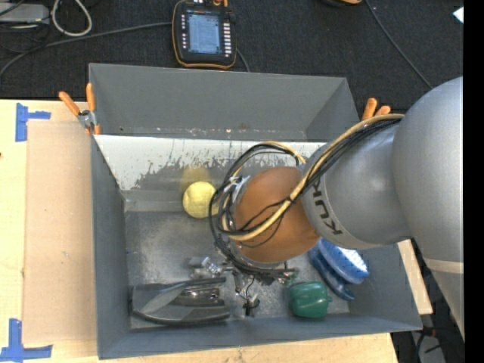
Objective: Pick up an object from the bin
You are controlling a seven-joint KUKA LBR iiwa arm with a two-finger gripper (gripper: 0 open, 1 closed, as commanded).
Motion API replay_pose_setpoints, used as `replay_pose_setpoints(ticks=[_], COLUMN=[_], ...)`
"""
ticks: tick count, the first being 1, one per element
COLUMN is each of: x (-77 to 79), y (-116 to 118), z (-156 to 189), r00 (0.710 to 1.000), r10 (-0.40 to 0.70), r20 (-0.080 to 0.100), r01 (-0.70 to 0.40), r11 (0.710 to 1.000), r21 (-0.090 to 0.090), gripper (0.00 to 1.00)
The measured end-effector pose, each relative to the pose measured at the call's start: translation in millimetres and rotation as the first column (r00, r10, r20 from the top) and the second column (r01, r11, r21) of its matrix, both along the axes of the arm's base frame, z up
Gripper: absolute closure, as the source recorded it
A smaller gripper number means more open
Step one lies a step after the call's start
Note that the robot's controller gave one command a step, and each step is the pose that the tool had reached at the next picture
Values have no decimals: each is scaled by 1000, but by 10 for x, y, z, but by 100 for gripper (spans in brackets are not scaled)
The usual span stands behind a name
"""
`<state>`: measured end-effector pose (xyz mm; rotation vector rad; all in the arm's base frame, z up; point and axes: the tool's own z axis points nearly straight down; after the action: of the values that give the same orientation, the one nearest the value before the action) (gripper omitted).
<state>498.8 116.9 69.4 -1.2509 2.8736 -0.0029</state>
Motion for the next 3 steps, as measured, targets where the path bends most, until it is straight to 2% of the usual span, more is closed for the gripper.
replay_pose_setpoints(ticks=[1, 2, 3], x=[-84, -91, -103], y=[-11, -12, -240], z=[42, 60, 238], r00=[995, 987, 960], r10=[95, 157, 277], r20=[17, 28, 48], r01=[-95, -157, -277], r11=[996, 988, 961], r21=[-3, -5, -5], gripper=[0, 0, 0])
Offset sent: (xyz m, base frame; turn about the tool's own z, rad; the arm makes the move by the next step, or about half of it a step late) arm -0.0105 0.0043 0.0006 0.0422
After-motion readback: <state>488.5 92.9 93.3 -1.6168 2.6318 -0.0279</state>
